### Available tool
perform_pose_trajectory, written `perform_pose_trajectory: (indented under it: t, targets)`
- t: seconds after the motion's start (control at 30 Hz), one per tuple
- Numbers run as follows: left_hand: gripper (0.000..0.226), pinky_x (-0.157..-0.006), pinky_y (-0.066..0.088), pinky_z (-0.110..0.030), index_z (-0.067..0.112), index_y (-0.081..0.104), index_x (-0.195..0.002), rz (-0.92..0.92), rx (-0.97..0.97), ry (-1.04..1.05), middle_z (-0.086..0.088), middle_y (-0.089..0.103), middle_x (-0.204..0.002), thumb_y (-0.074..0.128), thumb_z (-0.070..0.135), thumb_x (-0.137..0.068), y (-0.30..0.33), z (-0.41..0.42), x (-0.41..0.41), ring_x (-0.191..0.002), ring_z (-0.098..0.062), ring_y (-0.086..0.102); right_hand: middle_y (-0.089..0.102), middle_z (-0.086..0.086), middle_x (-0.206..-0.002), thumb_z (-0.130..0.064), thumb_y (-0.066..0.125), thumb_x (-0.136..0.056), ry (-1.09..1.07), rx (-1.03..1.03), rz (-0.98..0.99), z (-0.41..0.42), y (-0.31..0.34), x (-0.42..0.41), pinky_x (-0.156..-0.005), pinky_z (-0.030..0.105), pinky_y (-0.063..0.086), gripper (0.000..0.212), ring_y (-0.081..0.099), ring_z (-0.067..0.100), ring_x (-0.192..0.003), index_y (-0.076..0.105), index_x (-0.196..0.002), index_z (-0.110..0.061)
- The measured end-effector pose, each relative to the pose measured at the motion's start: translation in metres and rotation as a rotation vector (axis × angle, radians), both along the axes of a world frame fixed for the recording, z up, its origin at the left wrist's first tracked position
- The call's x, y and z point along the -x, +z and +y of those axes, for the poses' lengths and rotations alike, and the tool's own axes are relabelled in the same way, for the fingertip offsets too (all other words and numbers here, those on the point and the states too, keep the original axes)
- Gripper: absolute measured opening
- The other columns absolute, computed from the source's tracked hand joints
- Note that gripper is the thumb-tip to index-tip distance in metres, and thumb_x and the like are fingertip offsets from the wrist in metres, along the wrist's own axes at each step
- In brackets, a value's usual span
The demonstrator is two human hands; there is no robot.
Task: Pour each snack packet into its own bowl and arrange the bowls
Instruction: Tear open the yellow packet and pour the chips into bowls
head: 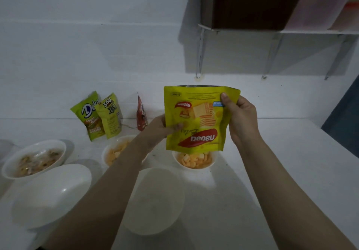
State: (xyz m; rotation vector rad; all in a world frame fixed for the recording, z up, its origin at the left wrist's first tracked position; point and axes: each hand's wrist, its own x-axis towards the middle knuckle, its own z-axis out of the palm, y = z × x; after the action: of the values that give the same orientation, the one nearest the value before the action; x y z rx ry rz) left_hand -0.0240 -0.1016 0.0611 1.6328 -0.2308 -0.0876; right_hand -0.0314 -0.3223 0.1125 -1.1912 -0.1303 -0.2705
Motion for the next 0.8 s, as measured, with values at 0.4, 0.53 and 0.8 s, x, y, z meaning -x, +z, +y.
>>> perform_pose_trajectory:
  t: [0.4,0.53,0.8]
  targets:
    - [0.017,-0.083,0.052,-0.032,0.01,0.071,-0.105,-0.017,-0.137,0.057,0.006,0.076,-0.09,0.068,0.012,-0.089,-0.054,0.015,-0.002,-0.085,-0.009,0.069,0.077,-0.002,-0.079,-0.014,0.066,-0.092,-0.059,0.036,-0.058,0.005,0.005,0.01,-0.063,0.025,0.057,0.008,0.073,0.013,-0.073,0.073,-0.09,-0.011]
    - [0.045,-0.099,0.05,-0.044,0.017,0.065,-0.121,-0.091,-0.177,0.003,0.002,0.072,-0.115,0.074,0.038,-0.082,-0.019,0.013,-0.002,-0.107,-0.015,0.067,0.076,-0.006,-0.074,-0.012,0.065,-0.092,-0.1,0.055,-0.109,0.002,0.006,0.012,-0.063,0.02,0.055,0.009,0.072,0.009,-0.07,0.072,-0.088,-0.01]
    - [0.023,-0.088,0.055,-0.046,0.004,0.069,-0.106,-0.168,0.324,0.132,-0.008,0.075,-0.096,0.056,0.02,-0.096,0.05,-0.001,-0.013,-0.094,-0.027,0.069,0.075,-0.008,-0.073,-0.013,0.07,-0.088,-0.101,0.257,-0.189,0.013,0.007,0.018,-0.063,0.023,0.056,0.006,0.07,0.009,-0.07,0.073,-0.083,-0.014]
